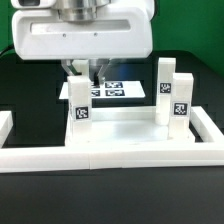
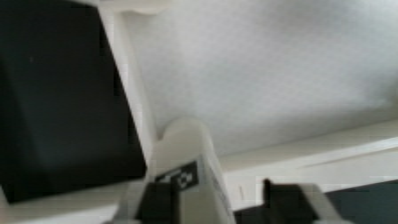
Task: Assemble desk
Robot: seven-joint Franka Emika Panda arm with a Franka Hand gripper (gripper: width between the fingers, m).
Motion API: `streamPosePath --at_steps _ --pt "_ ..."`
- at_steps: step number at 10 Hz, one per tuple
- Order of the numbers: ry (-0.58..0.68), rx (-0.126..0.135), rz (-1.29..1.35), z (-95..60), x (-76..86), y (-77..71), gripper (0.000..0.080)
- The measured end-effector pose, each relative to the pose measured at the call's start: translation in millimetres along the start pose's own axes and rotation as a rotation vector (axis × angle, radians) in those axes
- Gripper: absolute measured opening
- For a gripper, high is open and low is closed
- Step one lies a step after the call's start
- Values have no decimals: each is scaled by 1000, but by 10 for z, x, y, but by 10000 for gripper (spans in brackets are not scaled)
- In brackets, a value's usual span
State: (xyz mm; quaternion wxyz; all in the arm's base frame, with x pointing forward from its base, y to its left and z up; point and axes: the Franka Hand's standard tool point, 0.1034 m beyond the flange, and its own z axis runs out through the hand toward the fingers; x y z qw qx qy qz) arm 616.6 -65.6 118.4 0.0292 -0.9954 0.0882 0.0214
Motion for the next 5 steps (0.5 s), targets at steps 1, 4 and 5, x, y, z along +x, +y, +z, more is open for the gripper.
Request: streamPosePath --at_steps 1,4,5 --pt "-7 -9 -135 -42 21 -36 397" --pt "-26 -10 -278 -151 55 70 625" --pt "-36 -10 -268 -147 118 161 625"
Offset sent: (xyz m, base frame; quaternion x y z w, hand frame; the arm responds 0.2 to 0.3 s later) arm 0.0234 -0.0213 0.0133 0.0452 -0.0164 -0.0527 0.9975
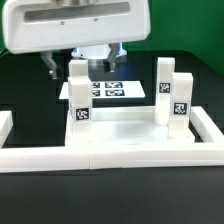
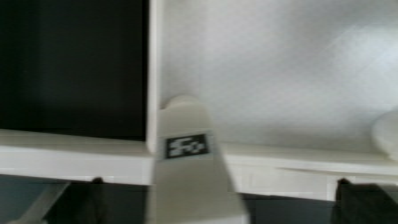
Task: Assemble desk
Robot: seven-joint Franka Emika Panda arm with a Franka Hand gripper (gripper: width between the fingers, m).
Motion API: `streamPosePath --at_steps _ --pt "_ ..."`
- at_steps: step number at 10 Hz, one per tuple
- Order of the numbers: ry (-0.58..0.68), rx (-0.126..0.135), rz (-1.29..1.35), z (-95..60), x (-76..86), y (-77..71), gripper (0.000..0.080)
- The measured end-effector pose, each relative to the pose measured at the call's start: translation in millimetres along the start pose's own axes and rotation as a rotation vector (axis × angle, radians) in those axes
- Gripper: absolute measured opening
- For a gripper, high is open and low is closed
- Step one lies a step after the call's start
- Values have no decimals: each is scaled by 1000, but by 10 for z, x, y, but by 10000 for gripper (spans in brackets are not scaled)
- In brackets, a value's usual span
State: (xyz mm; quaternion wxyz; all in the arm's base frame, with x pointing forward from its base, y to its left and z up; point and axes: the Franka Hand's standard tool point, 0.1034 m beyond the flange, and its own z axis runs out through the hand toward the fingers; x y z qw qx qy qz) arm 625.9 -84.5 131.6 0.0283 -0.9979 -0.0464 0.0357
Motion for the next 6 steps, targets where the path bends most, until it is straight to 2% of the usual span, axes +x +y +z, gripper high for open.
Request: streamPosePath --at_steps 3,6 --pt "-1 -6 13 52 20 85 648" --pt "6 -27 52 272 74 42 649"
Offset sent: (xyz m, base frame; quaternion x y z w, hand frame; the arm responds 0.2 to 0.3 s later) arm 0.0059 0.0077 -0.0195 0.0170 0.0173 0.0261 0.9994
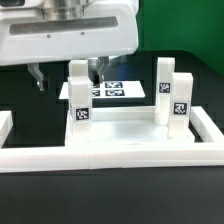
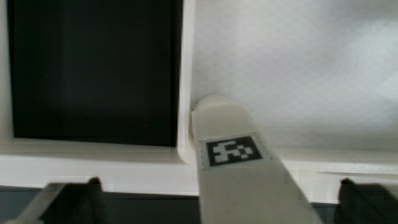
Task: Assemble desk
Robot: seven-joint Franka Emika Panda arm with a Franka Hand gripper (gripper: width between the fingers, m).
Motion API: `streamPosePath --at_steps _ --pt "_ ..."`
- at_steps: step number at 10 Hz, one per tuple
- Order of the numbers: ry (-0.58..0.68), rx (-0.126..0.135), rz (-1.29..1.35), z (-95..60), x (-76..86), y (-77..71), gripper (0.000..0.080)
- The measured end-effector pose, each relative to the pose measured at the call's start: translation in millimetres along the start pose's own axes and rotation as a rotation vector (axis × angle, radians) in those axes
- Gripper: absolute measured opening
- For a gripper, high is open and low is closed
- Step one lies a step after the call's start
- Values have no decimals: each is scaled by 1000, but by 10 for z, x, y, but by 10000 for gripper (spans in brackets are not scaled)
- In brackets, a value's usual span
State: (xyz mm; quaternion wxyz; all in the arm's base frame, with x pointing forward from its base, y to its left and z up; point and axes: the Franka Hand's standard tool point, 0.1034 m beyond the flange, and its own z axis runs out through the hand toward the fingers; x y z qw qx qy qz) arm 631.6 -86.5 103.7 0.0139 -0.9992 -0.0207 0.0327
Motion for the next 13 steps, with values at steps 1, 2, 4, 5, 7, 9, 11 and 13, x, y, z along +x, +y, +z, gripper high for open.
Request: streamPosePath --at_steps 1,2,4,5,7,9,11,13 --pt "11 -8 10 50 30 -10 649" --pt "12 -8 21 43 29 1 649" --pt "11 -8 52 45 28 4 398" --pt "12 -7 143 46 28 3 398" --pt "12 -6 259 47 28 2 288" --pt "13 -5 402 47 28 0 288" --pt "37 -6 601 47 43 14 288" --pt "41 2 823 47 45 18 288"
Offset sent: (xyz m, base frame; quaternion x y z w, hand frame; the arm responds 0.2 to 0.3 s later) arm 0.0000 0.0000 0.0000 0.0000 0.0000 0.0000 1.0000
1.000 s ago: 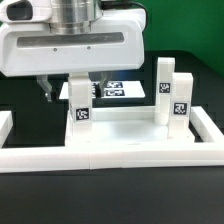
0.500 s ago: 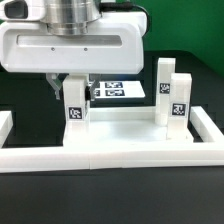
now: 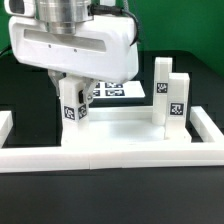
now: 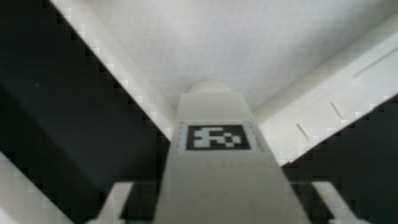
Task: Assemble desk
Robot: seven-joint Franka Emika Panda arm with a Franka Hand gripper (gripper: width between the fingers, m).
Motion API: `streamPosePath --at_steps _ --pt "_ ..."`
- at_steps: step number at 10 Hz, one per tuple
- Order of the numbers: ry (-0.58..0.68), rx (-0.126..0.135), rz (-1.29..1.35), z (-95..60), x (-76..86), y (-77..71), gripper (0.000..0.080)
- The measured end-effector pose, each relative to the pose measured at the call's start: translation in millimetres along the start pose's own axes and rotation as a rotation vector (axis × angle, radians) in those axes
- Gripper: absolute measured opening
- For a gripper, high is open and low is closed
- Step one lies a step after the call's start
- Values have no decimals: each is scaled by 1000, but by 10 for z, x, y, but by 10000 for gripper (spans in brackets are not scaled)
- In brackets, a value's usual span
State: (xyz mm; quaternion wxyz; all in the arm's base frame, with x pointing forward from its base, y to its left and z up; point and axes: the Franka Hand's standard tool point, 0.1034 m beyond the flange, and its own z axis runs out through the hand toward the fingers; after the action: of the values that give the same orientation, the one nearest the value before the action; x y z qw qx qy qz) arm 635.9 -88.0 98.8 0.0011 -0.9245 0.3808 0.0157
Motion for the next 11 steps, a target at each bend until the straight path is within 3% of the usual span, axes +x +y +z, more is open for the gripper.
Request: streamPosePath --at_steps 3,6,8,11 --pt "45 -4 455 7 -91 -126 288" --pt "83 26 816 16 -211 -222 290" --pt "95 27 979 11 -258 -278 290" --pt "101 24 1075 15 -267 -248 290"
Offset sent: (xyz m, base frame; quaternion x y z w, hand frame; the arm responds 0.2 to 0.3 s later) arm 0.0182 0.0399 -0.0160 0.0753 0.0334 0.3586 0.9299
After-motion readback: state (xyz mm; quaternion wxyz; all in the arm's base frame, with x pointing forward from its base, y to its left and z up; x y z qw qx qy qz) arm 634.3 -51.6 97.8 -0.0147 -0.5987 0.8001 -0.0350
